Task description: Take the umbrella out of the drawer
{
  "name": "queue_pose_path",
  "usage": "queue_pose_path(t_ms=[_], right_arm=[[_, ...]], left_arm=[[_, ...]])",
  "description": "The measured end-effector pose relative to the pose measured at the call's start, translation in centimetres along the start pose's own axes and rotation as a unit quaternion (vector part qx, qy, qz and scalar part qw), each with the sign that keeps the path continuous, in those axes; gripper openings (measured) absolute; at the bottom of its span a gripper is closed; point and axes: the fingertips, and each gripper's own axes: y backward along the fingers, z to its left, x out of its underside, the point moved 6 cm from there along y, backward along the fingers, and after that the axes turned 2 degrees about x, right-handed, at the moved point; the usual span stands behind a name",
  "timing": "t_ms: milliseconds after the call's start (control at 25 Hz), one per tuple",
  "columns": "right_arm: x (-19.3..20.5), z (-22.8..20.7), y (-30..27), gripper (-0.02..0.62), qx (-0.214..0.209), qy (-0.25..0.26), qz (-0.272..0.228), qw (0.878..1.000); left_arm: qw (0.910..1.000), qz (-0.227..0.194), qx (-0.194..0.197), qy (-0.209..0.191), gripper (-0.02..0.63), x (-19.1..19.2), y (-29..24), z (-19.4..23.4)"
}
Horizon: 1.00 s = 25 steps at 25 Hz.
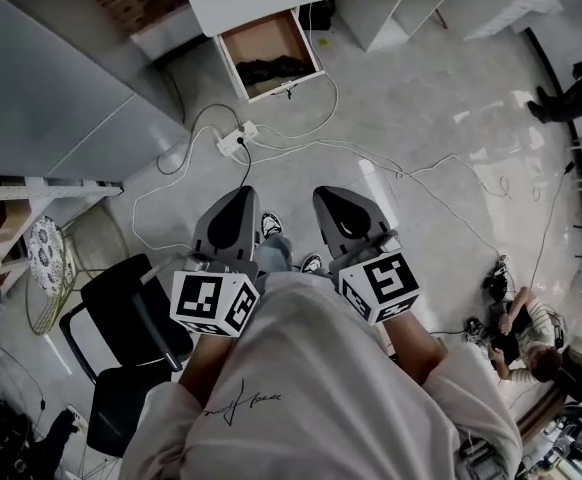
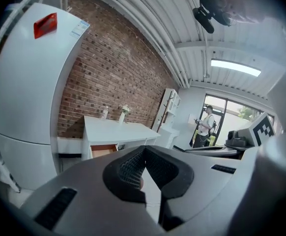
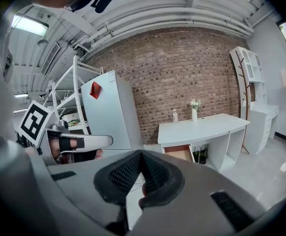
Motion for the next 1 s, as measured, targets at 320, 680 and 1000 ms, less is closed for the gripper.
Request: queue_pose_path(t_ms=[320,680,1000], right_arm=[[-2.0,0.5,-4.6,0.017,-0.017,0.013,0.009,1.0],[-3.9,0.3,-7.0,0.017,-0.022,0.037,0.002,0.999],[-5.5,-2.0,-8.8,0.015,-0.047,0.047,-0.037,0.997]], left_arm=[[0.9999,-0.002,0.009,0.006,0.017,-2.2,-2.1,3.5],[1.0,-0.008,-0.004,0.001,0.017,-3.6,-3.0,5.0],[0.9998,-0.008,-0.015,0.004,0.017,-4.3,-5.6,5.4]])
